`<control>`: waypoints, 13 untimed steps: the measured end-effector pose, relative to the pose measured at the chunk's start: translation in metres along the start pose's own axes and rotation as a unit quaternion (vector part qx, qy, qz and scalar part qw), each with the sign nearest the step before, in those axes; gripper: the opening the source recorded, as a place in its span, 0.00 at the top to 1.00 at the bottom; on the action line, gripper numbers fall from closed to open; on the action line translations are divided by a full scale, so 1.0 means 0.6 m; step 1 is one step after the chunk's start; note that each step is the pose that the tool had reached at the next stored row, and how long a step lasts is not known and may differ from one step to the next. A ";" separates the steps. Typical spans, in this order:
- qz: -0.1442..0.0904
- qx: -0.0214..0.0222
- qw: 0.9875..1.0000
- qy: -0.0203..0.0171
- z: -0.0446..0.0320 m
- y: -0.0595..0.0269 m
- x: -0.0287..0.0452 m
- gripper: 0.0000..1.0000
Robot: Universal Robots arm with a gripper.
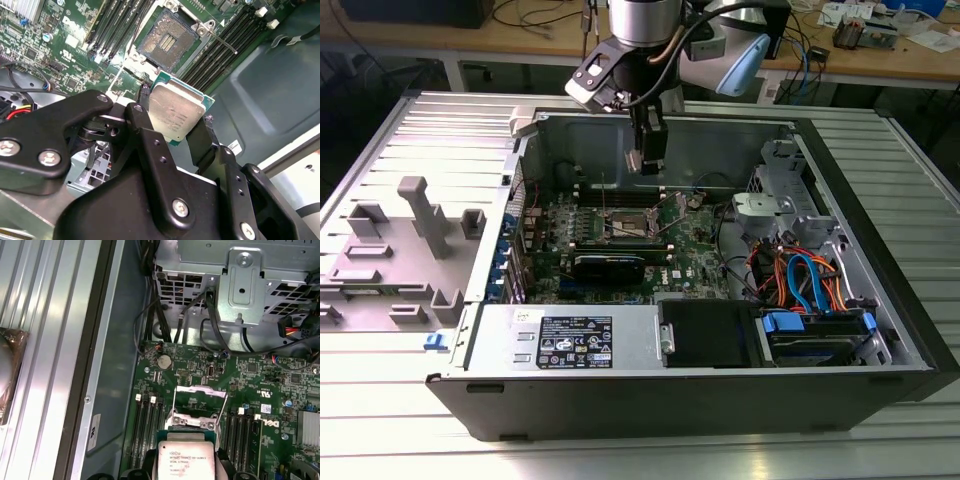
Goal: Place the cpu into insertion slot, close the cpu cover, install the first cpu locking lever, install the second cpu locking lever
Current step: 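Place the cpu into insertion slot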
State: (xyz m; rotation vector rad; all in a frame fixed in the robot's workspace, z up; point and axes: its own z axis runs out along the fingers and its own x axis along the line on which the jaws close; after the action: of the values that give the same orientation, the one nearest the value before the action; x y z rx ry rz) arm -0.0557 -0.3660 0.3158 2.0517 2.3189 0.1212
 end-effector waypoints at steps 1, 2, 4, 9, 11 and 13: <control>0.004 0.000 1.000 0.000 0.000 0.000 0.000 0.45; 0.006 0.000 1.000 -0.001 0.000 0.000 0.000 0.45; 0.010 0.000 1.000 -0.001 0.001 0.000 0.000 0.45; 0.018 0.000 1.000 -0.002 0.001 0.000 0.000 0.45; 0.019 0.000 1.000 -0.002 0.001 0.000 0.000 0.45; 0.020 0.000 1.000 -0.002 0.001 0.000 0.000 0.45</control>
State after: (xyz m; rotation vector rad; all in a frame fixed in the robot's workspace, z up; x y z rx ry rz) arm -0.0557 -0.3660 0.3150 2.0975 2.2755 0.1198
